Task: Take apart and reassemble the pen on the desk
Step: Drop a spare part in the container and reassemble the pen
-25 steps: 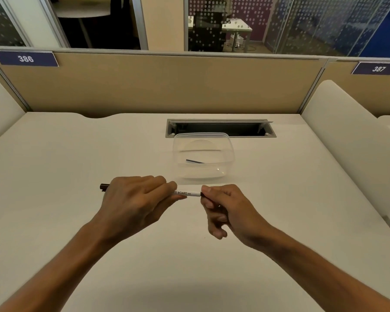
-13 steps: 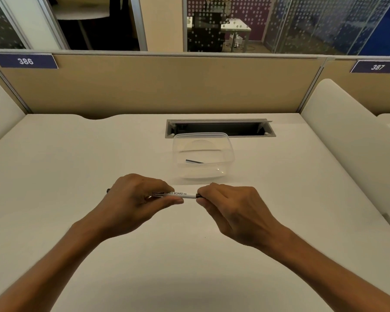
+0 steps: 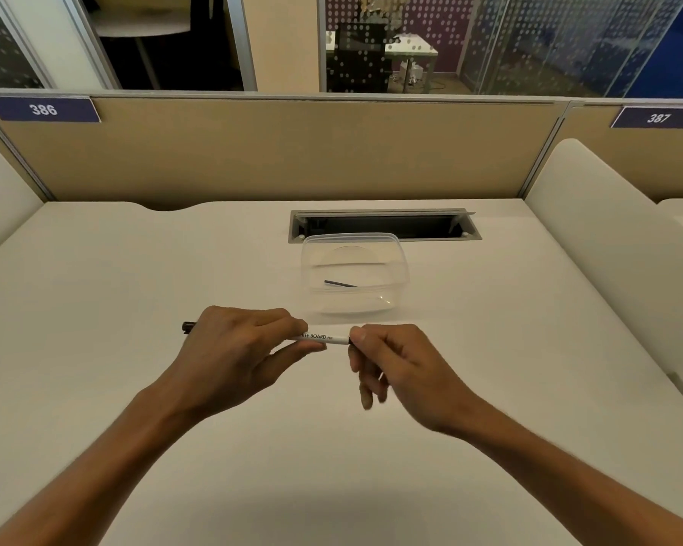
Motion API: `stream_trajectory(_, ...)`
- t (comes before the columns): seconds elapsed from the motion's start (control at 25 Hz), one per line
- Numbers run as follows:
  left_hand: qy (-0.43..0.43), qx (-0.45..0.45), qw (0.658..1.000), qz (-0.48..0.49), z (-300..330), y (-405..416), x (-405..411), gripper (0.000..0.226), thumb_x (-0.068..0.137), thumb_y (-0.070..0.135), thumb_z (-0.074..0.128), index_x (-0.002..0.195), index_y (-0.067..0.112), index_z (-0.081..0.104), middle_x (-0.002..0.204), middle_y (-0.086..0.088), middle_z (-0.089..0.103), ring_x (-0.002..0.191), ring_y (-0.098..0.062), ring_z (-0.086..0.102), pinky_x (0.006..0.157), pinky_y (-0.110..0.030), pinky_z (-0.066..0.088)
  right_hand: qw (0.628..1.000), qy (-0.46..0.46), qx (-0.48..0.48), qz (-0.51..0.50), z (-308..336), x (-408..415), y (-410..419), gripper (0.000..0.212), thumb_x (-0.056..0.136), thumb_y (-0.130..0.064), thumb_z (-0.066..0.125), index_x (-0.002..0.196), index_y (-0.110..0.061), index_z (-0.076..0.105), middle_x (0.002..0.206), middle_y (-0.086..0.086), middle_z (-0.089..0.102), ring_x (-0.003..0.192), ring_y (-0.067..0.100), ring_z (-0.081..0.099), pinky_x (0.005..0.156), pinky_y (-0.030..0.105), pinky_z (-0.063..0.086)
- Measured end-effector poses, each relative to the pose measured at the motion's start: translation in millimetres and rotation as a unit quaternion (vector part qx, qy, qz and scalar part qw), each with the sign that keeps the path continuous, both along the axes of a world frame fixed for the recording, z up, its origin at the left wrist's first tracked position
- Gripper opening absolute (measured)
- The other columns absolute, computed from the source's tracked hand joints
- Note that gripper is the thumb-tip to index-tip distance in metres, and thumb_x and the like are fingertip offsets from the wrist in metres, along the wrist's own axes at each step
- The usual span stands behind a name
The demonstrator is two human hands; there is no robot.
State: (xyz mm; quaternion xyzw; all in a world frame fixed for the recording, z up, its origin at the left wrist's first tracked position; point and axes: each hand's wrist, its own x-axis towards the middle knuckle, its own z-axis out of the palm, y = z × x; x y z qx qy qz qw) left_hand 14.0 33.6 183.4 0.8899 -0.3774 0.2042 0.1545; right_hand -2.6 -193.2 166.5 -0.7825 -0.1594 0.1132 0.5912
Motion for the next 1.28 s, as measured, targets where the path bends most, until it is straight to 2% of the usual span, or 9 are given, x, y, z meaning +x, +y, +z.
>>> stream_trajectory(0.12, 0.055, -0.040, 0.998, 0.013, 0.7, -1.6, -0.3, 0.036, 0.088, 0.048, 0.052, 0.083, 0.019, 0.074, 0.060, 0.012, 0.060, 0.045, -0.007, 0.041, 0.041, -0.020, 0.033, 0.888, -0.383, -0.250, -0.045, -3.0, 0.5, -7.4, 0.028, 0.097, -0.033, 0.047, 0.083, -0.018, 0.064, 0.061, -0.006, 0.062, 0.050, 0.015, 0.056, 0.045, 0.033, 0.045)
stream_trajectory(0.24, 0.105, -0.073, 0.992, 0.020, 1.3, -0.5, 1.3, 0.038, 0.087, 0.053, 0.051, 0.084, 0.023, 0.074, 0.057, 0.018, 0.053, 0.047, -0.004, 0.039, 0.044, -0.019, 0.028, 0.835, -0.478, -0.273, -0.020, -1.5, 5.5, -13.2, 0.022, 0.097, -0.026, 0.052, 0.092, -0.011, 0.067, 0.070, -0.003, 0.064, 0.052, 0.018, 0.058, 0.040, 0.033, 0.043)
stream_trajectory(0.44, 0.172, -0.113, 0.978, -0.004, -0.8, 1.7, 1.1, 0.035, 0.086, 0.054, 0.055, 0.085, 0.025, 0.075, 0.055, 0.014, 0.056, 0.047, -0.007, 0.043, 0.043, -0.026, 0.032, 0.802, -0.529, -0.277, -0.002, 1.6, 9.3, -14.7, 0.024, 0.098, -0.022, 0.052, 0.091, -0.007, 0.070, 0.069, 0.002, 0.063, 0.049, 0.022, 0.050, 0.040, 0.030, 0.039)
stream_trajectory(0.56, 0.136, -0.110, 0.985, -0.003, -0.3, -0.9, -2.3, 0.035, 0.086, 0.051, 0.055, 0.082, 0.022, 0.075, 0.054, 0.020, 0.046, 0.045, -0.002, 0.037, 0.044, -0.020, 0.028, 0.841, -0.490, -0.228, 0.005, 0.5, 5.9, -11.3, 0.022, 0.097, -0.021, 0.051, 0.089, -0.007, 0.067, 0.065, 0.001, 0.061, 0.048, 0.020, 0.049, 0.042, 0.031, 0.040)
stream_trajectory(0.68, 0.031, -0.046, 0.998, 0.012, 3.9, -2.1, -6.0, 0.033, 0.088, 0.043, 0.057, 0.082, 0.017, 0.074, 0.057, 0.011, 0.058, 0.042, -0.011, 0.044, 0.038, -0.021, 0.034, 0.974, -0.220, -0.044, -0.017, -0.3, -1.1, -0.1, 0.026, 0.098, -0.026, 0.048, 0.074, -0.023, 0.057, 0.056, -0.008, 0.052, 0.046, 0.018, 0.057, 0.048, 0.032, 0.043)
stream_trajectory(0.8, -0.011, 0.000, 1.000, 0.001, 5.1, -0.8, -7.6, 0.031, 0.089, 0.041, 0.057, 0.082, 0.015, 0.073, 0.061, 0.005, 0.064, 0.042, -0.018, 0.051, 0.035, -0.026, 0.038, 0.996, 0.010, 0.088, -0.010, 1.9, -2.9, 6.6, 0.037, 0.098, -0.028, 0.046, 0.061, -0.026, 0.049, 0.054, -0.009, 0.043, 0.044, 0.018, 0.057, 0.050, 0.029, 0.041)
stream_trajectory(0.88, 0.030, -0.012, 0.999, 0.002, 5.5, 0.0, -7.5, 0.035, 0.089, 0.045, 0.054, 0.081, 0.017, 0.073, 0.060, 0.009, 0.063, 0.042, -0.014, 0.048, 0.036, -0.023, 0.036, 0.993, -0.111, -0.018, -0.021, -0.7, -4.0, 3.7, 0.036, 0.099, -0.032, 0.044, 0.064, -0.025, 0.051, 0.051, -0.008, 0.048, 0.046, 0.016, 0.053, 0.050, 0.034, 0.043)
stream_trajectory(1.04, 0.153, -0.096, 0.983, 0.017, 1.8, 1.2, -7.4, 0.037, 0.086, 0.055, 0.054, 0.078, 0.025, 0.072, 0.051, 0.015, 0.047, 0.046, -0.007, 0.036, 0.041, -0.025, 0.030, 0.851, -0.454, -0.262, -0.039, 0.8, -0.4, -4.7, 0.037, 0.101, -0.031, 0.036, 0.078, -0.014, 0.060, 0.060, -0.004, 0.056, 0.046, 0.019, 0.046, 0.039, 0.033, 0.037)
stream_trajectory(1.28, 0.286, -0.179, 0.941, -0.024, 0.6, 1.9, -5.3, 0.033, 0.086, 0.054, 0.060, 0.078, 0.025, 0.074, 0.050, 0.000, 0.045, 0.046, -0.017, 0.035, 0.044, -0.030, 0.027, 0.814, -0.508, -0.282, 0.014, 9.0, 7.9, -7.6, 0.033, 0.104, -0.028, 0.027, 0.084, -0.014, 0.049, 0.062, 0.001, 0.053, 0.044, 0.022, 0.041, 0.038, 0.028, 0.030)
